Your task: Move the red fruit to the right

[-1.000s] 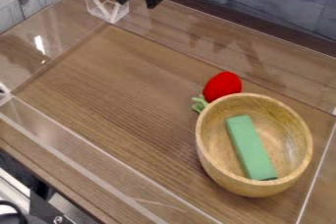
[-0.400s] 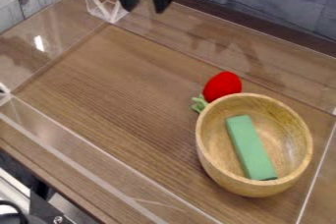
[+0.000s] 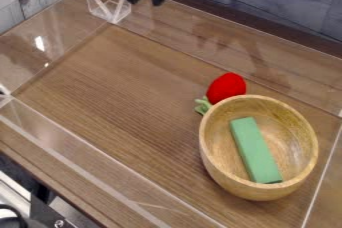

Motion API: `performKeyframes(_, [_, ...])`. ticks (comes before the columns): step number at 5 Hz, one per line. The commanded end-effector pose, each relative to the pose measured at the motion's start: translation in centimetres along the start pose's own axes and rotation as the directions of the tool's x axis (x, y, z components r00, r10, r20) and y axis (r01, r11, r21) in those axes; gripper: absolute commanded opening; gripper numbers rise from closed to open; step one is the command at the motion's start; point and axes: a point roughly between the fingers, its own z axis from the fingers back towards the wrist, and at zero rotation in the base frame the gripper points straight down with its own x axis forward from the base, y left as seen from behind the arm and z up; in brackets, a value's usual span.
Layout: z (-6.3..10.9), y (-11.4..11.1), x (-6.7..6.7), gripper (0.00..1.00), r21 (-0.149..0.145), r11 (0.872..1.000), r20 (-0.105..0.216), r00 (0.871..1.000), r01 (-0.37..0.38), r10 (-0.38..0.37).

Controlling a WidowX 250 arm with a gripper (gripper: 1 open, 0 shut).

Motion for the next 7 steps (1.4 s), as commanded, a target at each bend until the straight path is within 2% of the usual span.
performKeyframes(1, [0.4,-1.3,0.4,1.00,0.011,0.999,0.045,0.999,0.031,-0.031])
performKeyframes(2, [-0.3,-2.4,0.2,1.00,0.002,0.999,0.042,0.998,0.038,-0.038])
performKeyframes(4, [-0.3,0.2,1.6,1.00,0.047,0.997,0.075,0.995,0.063,-0.066])
performKeyframes(5, [0.1,1.1,1.9,1.00,0.059,0.996,0.093,0.993,0.065,-0.070])
performKeyframes(7, [1.2,-1.1,2.5,1.00,0.044,0.999,0.118,0.993,0.028,-0.033])
